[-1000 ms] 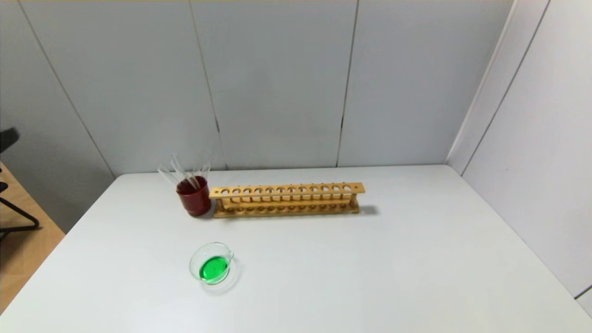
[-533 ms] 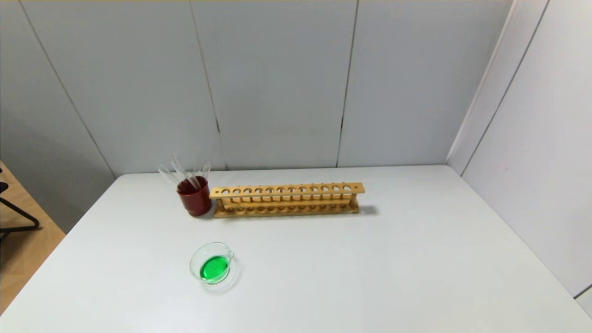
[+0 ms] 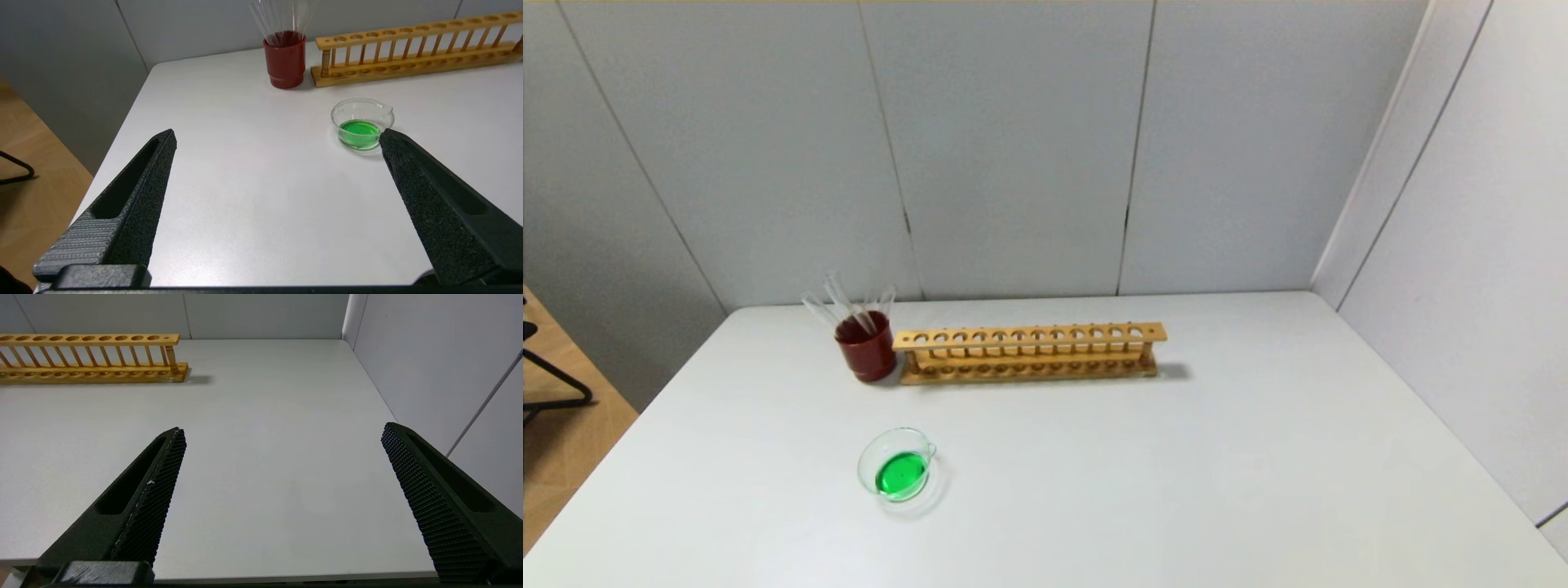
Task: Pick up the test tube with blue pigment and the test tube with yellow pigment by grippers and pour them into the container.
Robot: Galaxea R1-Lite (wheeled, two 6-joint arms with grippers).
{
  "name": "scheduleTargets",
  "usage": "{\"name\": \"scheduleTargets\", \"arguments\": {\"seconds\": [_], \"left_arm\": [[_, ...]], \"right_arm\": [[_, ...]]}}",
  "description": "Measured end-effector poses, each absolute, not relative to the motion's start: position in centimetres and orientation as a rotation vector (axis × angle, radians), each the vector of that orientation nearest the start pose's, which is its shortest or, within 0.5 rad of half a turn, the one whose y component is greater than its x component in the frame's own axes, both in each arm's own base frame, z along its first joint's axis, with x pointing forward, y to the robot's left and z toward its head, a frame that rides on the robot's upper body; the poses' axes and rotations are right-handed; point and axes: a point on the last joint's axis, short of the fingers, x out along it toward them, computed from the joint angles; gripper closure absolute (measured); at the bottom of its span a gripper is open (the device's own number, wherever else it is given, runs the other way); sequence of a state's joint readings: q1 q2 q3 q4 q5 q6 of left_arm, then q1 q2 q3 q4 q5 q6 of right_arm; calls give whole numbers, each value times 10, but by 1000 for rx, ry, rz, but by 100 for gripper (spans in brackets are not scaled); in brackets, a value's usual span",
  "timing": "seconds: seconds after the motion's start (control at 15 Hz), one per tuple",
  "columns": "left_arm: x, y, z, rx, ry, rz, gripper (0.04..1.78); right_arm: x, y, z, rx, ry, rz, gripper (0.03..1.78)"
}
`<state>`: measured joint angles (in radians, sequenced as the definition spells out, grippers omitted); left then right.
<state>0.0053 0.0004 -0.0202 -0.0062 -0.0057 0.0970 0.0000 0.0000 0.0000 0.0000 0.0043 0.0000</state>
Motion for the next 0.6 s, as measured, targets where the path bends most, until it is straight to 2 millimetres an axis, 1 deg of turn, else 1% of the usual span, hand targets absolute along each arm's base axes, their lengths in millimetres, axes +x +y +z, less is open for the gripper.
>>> {"name": "scheduleTargets", "arguments": {"seconds": [0.13, 0.33, 0.6], "left_arm": [[-23, 0, 76, 99, 5, -4, 7], [-23, 0, 75, 91, 4, -9, 7], [-23, 0, 75, 30, 11, 0, 7]], "right_arm": [[-23, 0, 75, 1, 0, 4, 6], [-23, 0, 76, 2, -1, 4, 6], [-23, 0, 76, 0, -1, 4, 6]]}}
